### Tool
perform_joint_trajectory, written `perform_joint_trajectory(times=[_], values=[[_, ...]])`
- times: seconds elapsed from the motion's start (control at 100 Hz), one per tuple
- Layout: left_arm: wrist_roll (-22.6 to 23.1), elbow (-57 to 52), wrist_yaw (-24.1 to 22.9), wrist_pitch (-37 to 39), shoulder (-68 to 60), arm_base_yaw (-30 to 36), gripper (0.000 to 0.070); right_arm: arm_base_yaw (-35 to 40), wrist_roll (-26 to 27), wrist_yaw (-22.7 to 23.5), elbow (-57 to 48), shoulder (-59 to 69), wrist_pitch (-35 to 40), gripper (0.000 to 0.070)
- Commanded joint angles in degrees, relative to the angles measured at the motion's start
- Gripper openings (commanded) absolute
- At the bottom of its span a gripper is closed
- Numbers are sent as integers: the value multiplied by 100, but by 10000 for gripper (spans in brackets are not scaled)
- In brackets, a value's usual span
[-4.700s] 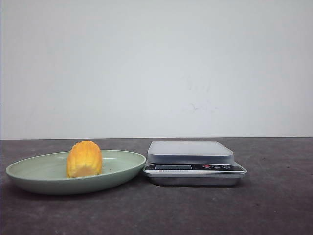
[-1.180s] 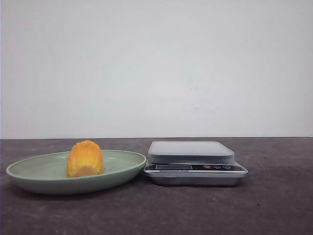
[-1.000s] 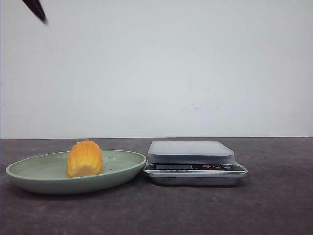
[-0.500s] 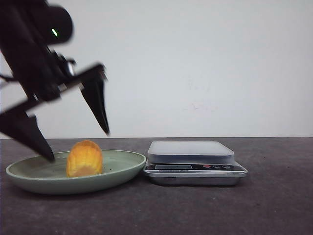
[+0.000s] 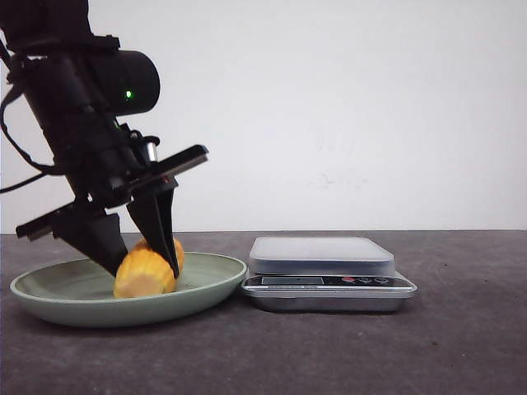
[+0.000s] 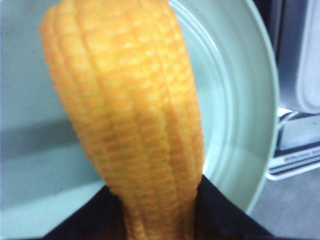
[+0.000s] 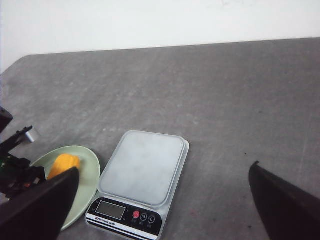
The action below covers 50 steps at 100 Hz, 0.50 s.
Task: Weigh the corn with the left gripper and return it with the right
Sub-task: 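Lower the left gripper onto the yellow corn cob and close it, then lift the corn cob with the left gripper and carry it toward the scale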
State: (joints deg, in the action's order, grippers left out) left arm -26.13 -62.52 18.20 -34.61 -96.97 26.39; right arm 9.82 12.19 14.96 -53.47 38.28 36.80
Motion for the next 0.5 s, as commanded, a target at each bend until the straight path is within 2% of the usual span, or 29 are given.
perform_joint_trajectory(times=[0.0,0.31,0.49], values=[[144,-293,55,35,262,44,4,24,-68,-2,-72,17,-33,700],[173,-1543,328,48,1652,144,4,66,-66,-2,-72,17,-33,700],[354,-2227,328,728,2157,240,4,151,-66,-2,-72,22,-39,700]])
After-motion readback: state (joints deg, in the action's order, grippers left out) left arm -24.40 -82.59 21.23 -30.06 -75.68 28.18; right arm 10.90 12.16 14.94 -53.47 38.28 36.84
